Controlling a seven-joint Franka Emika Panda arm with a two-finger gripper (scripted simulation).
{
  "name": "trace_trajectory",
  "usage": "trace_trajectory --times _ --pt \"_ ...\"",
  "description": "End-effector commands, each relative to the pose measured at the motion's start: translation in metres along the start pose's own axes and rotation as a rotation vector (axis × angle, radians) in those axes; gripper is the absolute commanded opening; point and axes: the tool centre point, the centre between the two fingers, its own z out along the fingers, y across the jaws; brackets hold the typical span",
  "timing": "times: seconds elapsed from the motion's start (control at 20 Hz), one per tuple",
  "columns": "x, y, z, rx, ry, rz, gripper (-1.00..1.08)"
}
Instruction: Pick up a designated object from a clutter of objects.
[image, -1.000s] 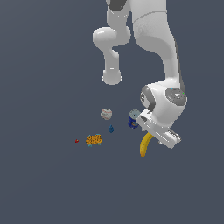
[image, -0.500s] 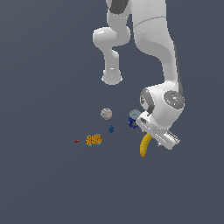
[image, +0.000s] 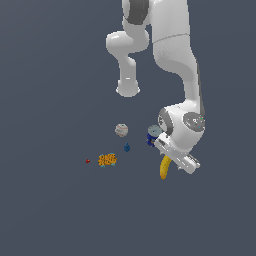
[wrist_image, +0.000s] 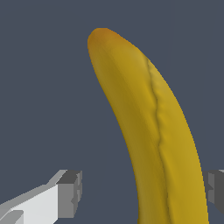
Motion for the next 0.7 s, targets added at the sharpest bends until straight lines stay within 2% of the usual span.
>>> trace_trajectory --times 0.0,0.65 --pt "0.0003 -0.0008 0.0009 0.001 0.001 0.0 -1.0" --pt "0.0007 0.0011 -0.0009 0.0 0.0 0.001 -1.0"
